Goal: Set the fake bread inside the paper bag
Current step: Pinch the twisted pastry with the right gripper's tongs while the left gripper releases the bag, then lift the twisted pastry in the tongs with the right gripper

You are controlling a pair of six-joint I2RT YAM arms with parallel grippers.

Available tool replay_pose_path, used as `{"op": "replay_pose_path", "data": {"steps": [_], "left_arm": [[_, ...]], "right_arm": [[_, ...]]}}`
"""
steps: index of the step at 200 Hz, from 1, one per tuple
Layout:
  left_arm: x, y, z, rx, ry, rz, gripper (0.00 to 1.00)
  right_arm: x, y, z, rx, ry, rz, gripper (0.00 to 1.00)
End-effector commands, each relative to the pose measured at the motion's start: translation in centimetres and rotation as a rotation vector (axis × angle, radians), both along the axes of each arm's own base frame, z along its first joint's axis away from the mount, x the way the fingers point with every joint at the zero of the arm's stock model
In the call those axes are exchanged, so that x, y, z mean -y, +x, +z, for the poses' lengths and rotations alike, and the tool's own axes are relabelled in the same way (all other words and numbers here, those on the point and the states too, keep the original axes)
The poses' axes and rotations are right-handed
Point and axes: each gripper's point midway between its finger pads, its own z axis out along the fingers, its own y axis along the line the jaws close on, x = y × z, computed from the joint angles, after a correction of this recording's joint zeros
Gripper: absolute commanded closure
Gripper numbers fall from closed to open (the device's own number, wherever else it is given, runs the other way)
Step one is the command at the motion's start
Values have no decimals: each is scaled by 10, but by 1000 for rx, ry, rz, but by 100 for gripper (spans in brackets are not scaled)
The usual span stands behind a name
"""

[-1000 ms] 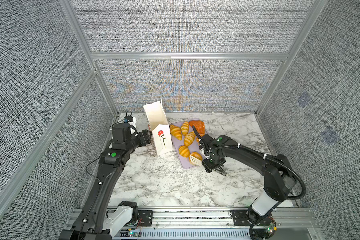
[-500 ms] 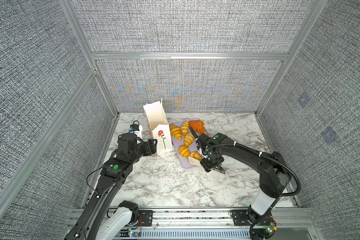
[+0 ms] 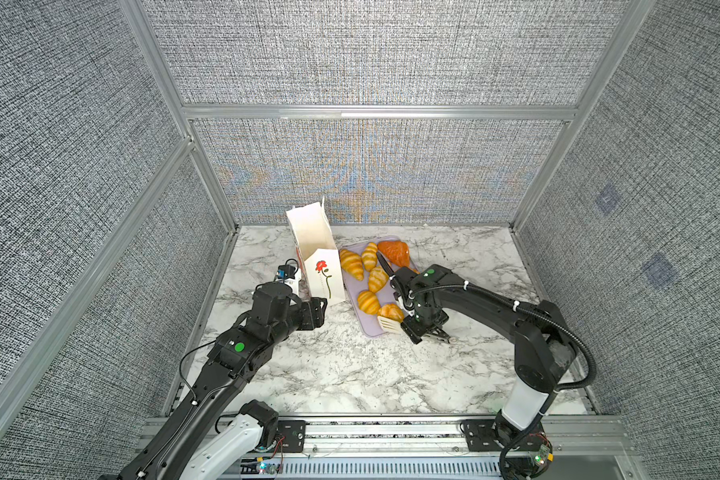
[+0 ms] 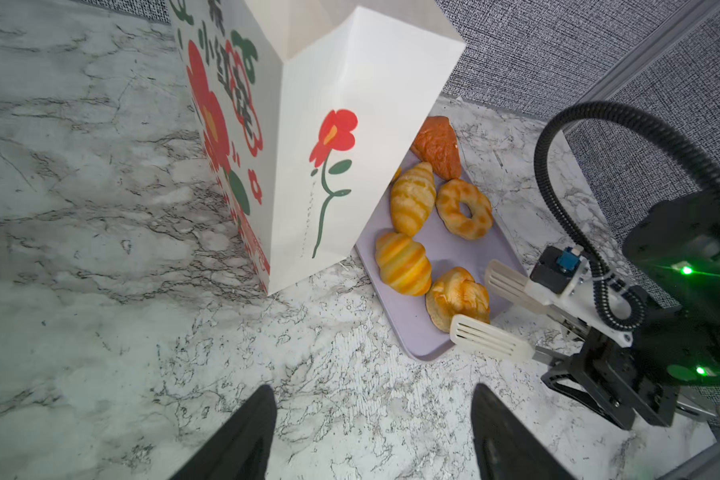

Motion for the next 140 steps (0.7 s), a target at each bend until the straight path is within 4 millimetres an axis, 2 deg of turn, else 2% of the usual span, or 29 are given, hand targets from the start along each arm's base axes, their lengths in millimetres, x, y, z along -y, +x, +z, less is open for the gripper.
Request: {"op": "replay_pose_path", "data": {"steps": [1, 51, 110, 140], "left_arm": [[5, -1, -2, 3, -8, 13, 24], [27, -9, -16, -21, 0, -33, 24], [45, -15, -37, -64, 30, -65, 24], [54, -14, -41, -68, 41, -83, 24]], "right_arm": [[-1, 5, 2, 10, -10, 11, 26], [-7, 8, -4, -17, -3, 37, 27], [3, -5, -12, -104, -39, 61, 34], [7, -7, -13, -128, -52, 72, 39]]}}
